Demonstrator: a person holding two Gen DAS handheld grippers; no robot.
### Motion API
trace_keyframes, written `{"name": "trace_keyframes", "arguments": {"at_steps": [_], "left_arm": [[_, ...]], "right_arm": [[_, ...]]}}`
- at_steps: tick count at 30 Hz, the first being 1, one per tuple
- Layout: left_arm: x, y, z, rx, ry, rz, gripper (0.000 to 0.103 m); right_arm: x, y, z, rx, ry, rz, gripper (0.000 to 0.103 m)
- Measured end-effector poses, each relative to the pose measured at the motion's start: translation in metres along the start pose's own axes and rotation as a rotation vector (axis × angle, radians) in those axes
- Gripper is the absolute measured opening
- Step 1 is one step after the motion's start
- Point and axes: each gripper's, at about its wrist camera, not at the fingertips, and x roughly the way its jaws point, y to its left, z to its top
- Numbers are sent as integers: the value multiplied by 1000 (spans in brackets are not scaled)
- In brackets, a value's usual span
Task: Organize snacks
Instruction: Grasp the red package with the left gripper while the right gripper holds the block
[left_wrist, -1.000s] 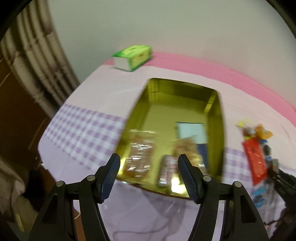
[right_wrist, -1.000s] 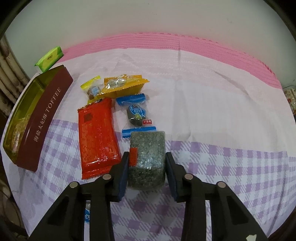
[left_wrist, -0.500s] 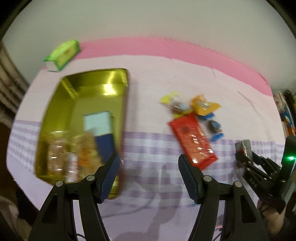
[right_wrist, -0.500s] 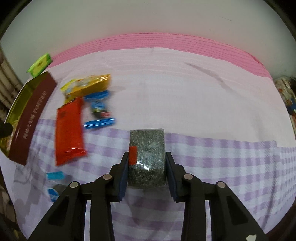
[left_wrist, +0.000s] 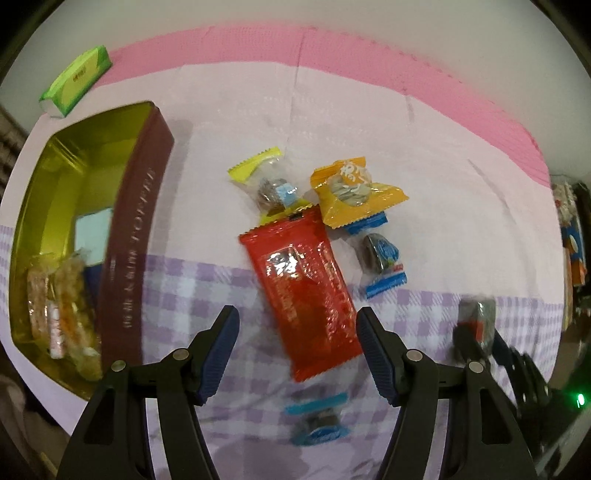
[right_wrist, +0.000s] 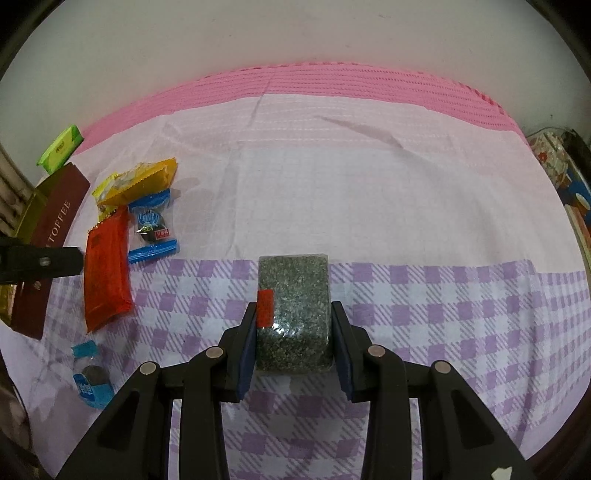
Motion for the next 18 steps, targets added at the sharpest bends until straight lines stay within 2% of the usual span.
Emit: {"name": "trace_keyframes", "arguments": {"at_steps": [6, 13, 18], "left_arm": [[19, -16, 5, 0, 9, 71, 66], [35, -26, 7, 26, 27, 104, 66], [34, -16, 5, 53, 17, 128, 66]], "right_arm": [[1, -7, 5, 36, 14, 47, 35], [2, -8, 6, 37, 17, 51, 35], [2, -8, 6, 41, 19, 57, 35]]}}
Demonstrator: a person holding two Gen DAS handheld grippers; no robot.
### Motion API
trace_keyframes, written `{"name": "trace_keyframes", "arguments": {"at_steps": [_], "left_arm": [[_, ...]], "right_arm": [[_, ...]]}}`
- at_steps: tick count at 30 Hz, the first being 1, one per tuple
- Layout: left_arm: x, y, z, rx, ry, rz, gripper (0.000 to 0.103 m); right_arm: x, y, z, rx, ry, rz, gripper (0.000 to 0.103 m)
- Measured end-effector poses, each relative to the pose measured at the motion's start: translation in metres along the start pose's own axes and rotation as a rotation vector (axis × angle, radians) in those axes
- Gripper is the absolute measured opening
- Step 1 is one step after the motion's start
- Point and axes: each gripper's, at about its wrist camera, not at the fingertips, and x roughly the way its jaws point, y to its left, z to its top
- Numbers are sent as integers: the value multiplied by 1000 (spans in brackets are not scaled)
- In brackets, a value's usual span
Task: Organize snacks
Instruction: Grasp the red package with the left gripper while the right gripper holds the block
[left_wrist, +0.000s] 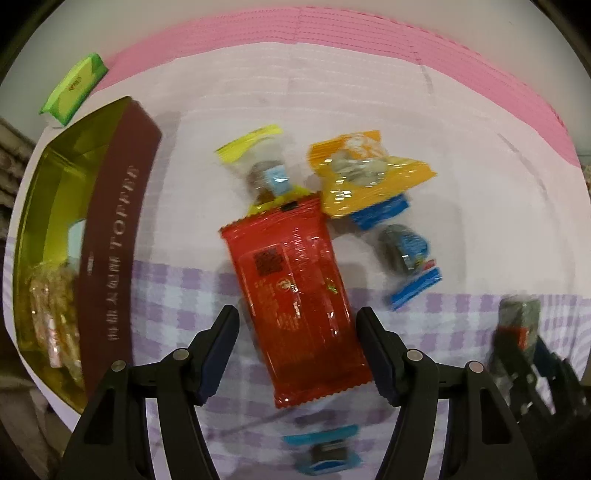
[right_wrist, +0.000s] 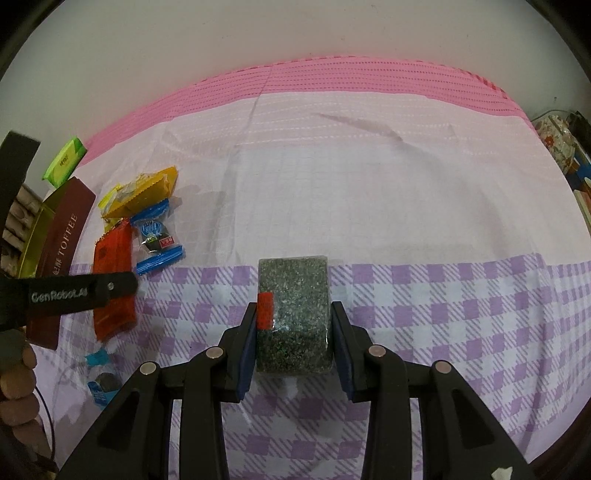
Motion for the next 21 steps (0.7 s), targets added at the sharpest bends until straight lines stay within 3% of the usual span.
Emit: {"name": "trace_keyframes", "arguments": {"at_steps": [7, 12, 21], "left_arm": [[2, 26, -3, 22, -18, 19, 66], [8, 20, -1, 64, -44, 5, 66], [7, 2, 9, 78, -66, -14, 51]], "right_arm": [[0, 0, 0, 0, -1, 0, 36], [0, 2, 0, -12, -3, -6, 36], [0, 3, -1, -21, -5, -15, 36]]}}
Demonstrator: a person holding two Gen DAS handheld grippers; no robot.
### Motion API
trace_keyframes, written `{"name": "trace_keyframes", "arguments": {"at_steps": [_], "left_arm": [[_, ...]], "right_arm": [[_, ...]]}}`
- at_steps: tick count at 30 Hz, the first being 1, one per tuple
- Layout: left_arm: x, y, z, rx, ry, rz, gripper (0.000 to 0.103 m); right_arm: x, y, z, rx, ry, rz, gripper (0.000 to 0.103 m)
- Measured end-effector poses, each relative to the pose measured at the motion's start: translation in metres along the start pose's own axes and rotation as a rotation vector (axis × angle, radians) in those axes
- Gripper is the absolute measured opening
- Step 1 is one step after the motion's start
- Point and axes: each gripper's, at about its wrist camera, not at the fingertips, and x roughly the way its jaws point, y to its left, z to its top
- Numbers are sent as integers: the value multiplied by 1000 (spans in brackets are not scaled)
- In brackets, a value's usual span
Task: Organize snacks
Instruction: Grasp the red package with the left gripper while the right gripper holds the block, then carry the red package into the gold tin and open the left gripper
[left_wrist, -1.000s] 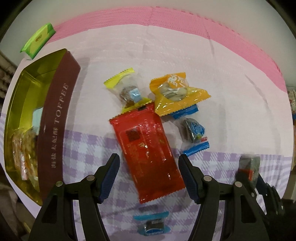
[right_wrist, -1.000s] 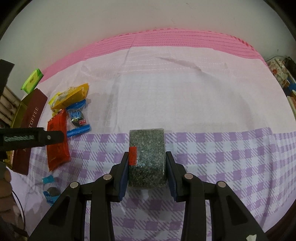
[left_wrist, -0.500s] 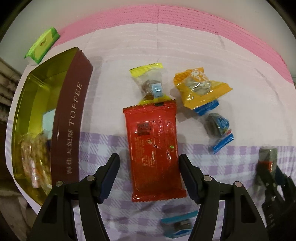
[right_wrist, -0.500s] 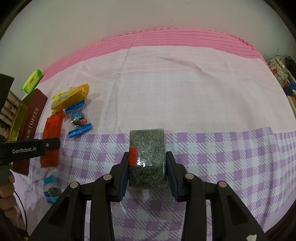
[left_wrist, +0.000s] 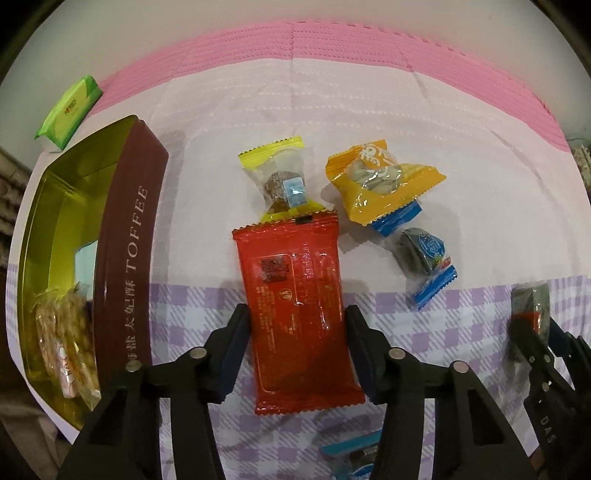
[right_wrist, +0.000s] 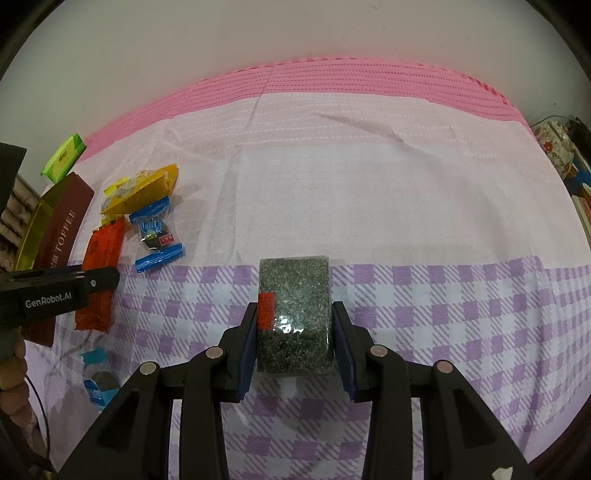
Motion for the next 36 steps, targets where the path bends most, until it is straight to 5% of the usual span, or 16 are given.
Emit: {"name": "trace_keyframes", "arguments": {"at_steps": [21, 36], "left_arm": [[-15, 30, -28, 5, 14, -19, 45], [-66, 62, -37, -12, -25, -75, 45]], "right_arm": [[1, 3, -1, -10, -4, -10, 36], [2, 4, -3, -26, -10, -26, 37]]}}
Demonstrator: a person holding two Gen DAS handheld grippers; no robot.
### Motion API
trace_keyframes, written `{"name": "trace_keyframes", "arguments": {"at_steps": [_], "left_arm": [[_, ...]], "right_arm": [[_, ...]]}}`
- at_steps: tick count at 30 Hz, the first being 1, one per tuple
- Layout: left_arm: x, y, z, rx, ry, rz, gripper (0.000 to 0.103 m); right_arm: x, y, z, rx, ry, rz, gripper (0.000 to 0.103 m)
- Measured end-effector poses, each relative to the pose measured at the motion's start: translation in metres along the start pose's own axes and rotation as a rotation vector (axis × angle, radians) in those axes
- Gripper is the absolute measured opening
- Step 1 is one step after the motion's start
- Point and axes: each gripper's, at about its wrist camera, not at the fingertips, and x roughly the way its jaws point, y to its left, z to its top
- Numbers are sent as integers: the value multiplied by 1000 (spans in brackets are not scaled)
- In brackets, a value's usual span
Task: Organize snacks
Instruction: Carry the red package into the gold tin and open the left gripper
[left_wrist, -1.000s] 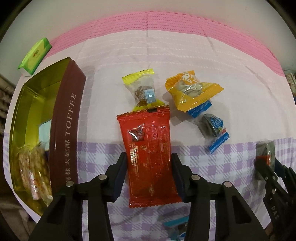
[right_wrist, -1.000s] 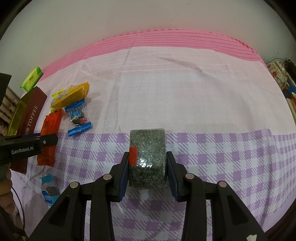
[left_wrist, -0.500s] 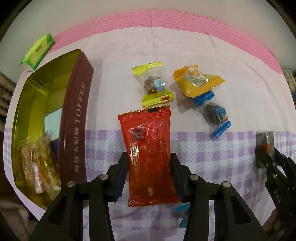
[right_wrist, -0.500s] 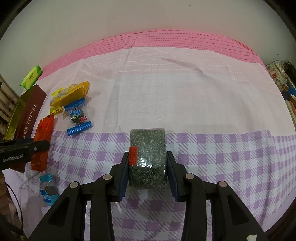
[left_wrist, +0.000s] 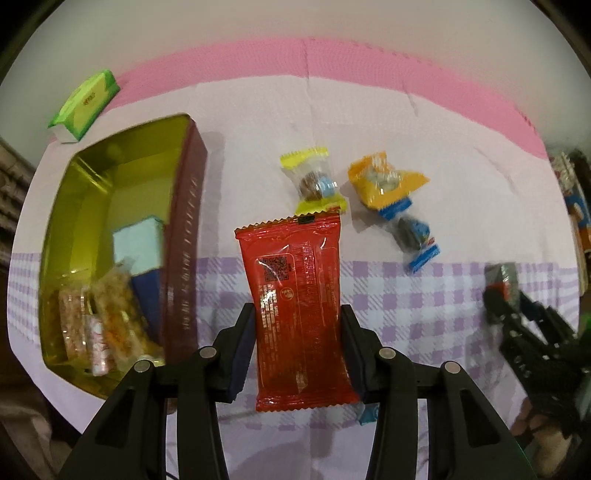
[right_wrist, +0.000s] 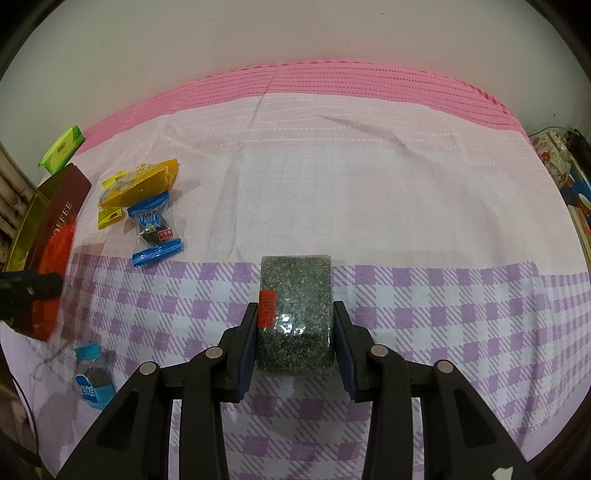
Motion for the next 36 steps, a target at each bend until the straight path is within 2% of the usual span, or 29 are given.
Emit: {"name": "trace_keyframes", "arguments": {"at_steps": [6, 9, 17, 20, 26, 36], "left_arm": [[-27, 24, 6, -31, -59, 34, 45], [-35, 46, 20, -56, -79, 81, 45], [-41, 111, 17, -100, -69, 208, 45], [-35, 128, 9, -111, -53, 234, 45], [-24, 148, -1, -111, -21, 269, 45], [-9, 156, -7, -91, 7, 311, 45]], "right_arm": [[0, 0, -1, -1, -1, -1, 37], [0, 0, -1, -2, -2, -1, 37], [1, 2, -1, -12, -7, -10, 38], [1, 3, -1, -17, -9, -14, 38], [1, 5, -2, -23, -12, -18, 39], [1, 5, -3, -25, -13, -17, 39]]}}
